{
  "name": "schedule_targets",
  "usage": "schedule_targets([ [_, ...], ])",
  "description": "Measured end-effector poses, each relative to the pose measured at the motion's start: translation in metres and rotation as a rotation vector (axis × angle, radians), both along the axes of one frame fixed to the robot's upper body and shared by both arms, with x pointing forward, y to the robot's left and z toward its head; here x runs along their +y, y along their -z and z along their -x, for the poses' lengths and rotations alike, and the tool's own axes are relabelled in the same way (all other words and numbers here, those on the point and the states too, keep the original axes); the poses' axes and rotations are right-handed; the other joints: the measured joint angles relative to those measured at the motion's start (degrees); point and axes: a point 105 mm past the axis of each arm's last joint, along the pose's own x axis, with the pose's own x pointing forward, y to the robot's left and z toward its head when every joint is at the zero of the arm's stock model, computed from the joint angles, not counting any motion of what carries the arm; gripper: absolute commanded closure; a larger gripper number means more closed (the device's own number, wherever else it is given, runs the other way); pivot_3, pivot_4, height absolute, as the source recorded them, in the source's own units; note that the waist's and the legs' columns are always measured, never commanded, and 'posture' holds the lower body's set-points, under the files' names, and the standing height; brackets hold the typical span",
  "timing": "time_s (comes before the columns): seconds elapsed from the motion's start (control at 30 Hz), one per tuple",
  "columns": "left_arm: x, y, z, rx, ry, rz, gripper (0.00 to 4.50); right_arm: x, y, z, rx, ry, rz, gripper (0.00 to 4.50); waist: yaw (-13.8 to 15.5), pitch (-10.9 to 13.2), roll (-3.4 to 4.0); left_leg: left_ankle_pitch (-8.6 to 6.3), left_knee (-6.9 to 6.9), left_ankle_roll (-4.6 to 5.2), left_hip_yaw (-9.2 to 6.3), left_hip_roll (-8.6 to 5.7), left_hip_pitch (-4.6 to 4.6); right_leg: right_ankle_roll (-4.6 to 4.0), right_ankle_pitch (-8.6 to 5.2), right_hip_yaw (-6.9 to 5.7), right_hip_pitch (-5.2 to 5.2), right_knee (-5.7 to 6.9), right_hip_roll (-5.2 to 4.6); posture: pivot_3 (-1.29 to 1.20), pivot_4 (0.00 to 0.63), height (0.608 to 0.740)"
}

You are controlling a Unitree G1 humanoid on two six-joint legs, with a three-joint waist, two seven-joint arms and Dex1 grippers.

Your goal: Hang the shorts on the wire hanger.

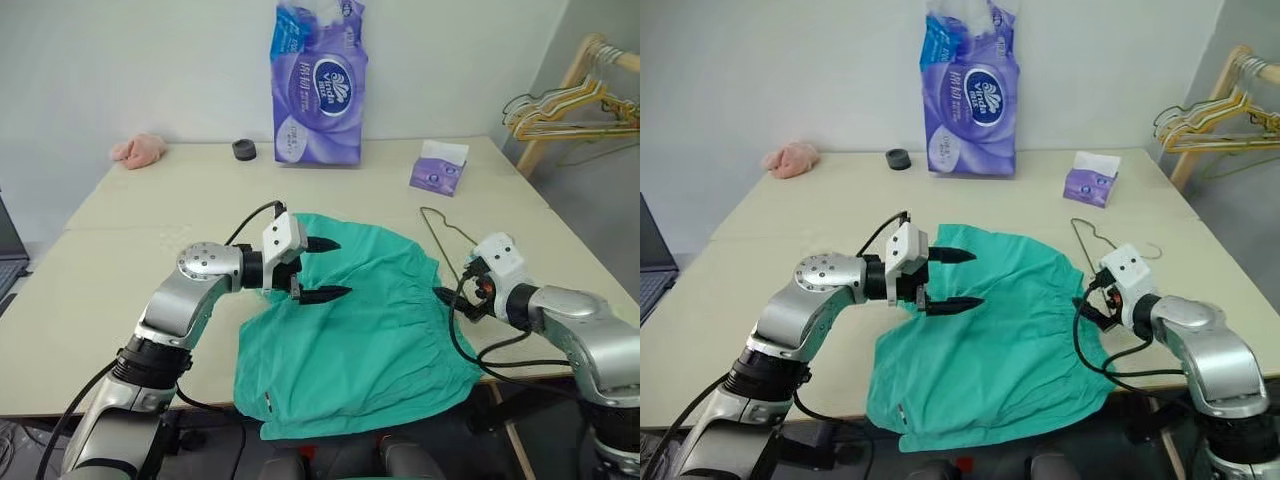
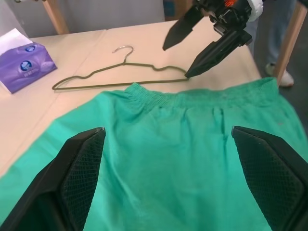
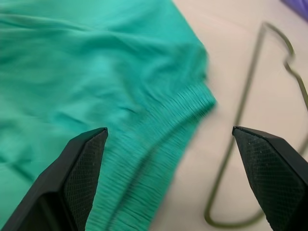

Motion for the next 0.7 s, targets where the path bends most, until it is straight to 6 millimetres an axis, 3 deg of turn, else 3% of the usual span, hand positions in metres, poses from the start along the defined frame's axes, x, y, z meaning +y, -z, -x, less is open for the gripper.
schedule_targets([
  [0.17, 0.024, 0.010, -0.020, -0.011, -0.038, -0.083, 0.05, -0.034, 0.013, -0.013, 0.056, 0.225, 0.007, 0.08, -0.5, 0.0, 0.01, -0.01, -0.01, 0.01, 0.00, -0.02, -0.08, 0.01, -0.01, -0.02, 0.00, -0.10, 0.00, -0.15, 0.053, 0.740],
  [0.33, 0.026, 0.012, -0.021, -0.029, -0.006, -0.102, 0.05, -0.047, 0.039, -0.014, 0.154, 0.264, 0.034, 0.08, -1.0, 0.0, 0.01, 0.00, 0.01, 0.01, 0.04, -0.05, -0.11, 0.03, 0.00, 0.01, 0.00, -0.11, -0.07, -0.16, 0.055, 0.740],
  [0.47, 0.020, 0.013, -0.020, -0.026, 0.016, -0.092, 0.05, -0.049, 0.043, -0.022, 0.181, 0.267, 0.021, 0.08, -1.8, 0.0, 0.01, -0.01, 0.00, 0.01, 0.00, -0.02, -0.09, 0.05, -0.01, 0.00, 0.00, -0.09, -0.03, -0.16, 0.057, 0.740],
  [0.57, 0.019, 0.013, -0.019, -0.027, 0.020, -0.097, 0.01, -0.050, 0.047, -0.027, 0.235, 0.274, -0.031, 0.65, -2.3, 0.0, 0.01, -0.01, -0.02, 0.02, -0.03, 0.00, -0.09, 0.04, -0.01, -0.02, 0.00, -0.07, -0.01, -0.16, 0.056, 0.740],
  [0.7, 0.018, 0.014, -0.020, -0.030, 0.021, -0.102, 0.01, -0.052, 0.045, -0.029, 0.288, 0.254, -0.064, 2.06, -2.7, 0.0, 0.01, -0.01, -0.03, 0.02, -0.11, -0.01, -0.10, 0.04, -0.01, -0.07, 0.03, -0.08, -0.02, -0.15, 0.054, 0.740],
])
